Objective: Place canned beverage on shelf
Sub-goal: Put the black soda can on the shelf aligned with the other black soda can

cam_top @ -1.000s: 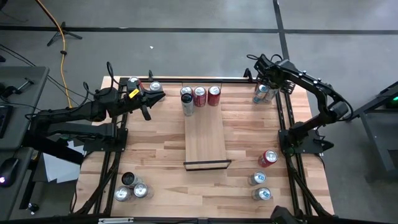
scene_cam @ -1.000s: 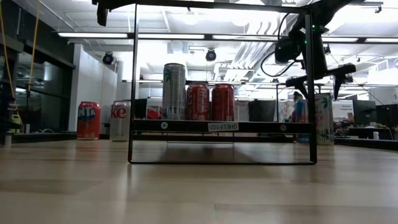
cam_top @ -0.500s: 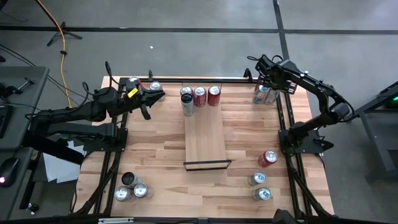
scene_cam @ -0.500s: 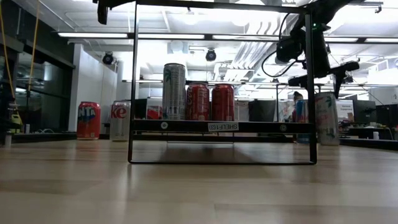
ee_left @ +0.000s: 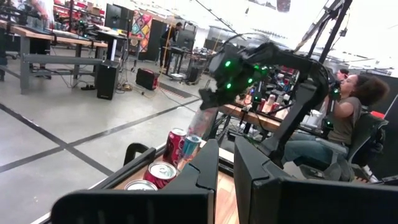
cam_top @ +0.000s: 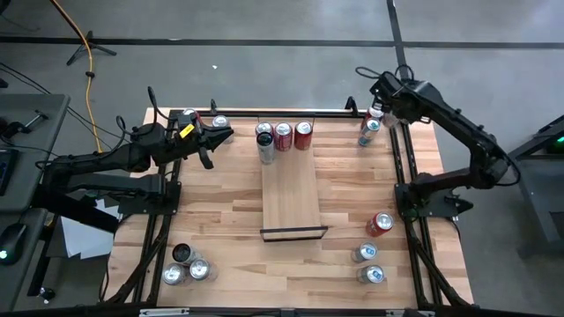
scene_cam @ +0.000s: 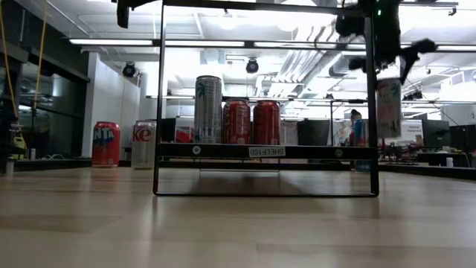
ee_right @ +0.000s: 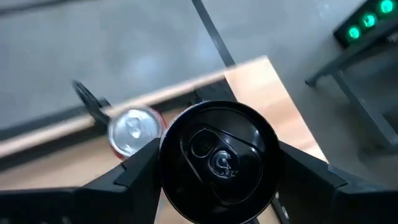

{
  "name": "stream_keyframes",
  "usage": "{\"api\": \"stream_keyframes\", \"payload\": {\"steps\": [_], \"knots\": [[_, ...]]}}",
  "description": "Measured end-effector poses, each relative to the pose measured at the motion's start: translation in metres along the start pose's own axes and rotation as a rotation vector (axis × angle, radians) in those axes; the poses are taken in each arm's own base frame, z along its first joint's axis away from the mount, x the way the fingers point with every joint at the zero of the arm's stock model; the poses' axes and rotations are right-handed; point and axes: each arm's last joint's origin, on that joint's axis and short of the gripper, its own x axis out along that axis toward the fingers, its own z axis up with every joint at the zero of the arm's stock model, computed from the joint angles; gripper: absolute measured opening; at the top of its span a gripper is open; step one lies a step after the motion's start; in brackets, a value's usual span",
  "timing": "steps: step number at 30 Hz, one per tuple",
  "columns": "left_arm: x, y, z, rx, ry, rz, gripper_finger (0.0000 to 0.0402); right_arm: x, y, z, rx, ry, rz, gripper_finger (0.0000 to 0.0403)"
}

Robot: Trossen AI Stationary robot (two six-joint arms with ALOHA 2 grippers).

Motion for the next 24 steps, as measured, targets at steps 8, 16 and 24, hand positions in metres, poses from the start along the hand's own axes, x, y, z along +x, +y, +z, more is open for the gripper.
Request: {"api": "stream_keyframes", "payload": {"steps": [8, 16, 24], "knots": [[0.000, 0.000, 0.000, 0.000, 0.000, 0.000, 0.0003, -0.055, -0.002, 0.027, -0.032, -0.171, 0.144, 0.0244], [0.000, 0.000, 0.000, -0.009, 0.000, 0.001, 0.0003, -0.100, -0.013, 0.044, -0.058, -0.253, 0.276, 0.0244], [0.000, 0.000, 0.000, -0.018, -0.002, 0.009, 0.0003, -0.131, -0.004, 0.027, -0.233, -0.218, 0.518, 0.0244]]}}
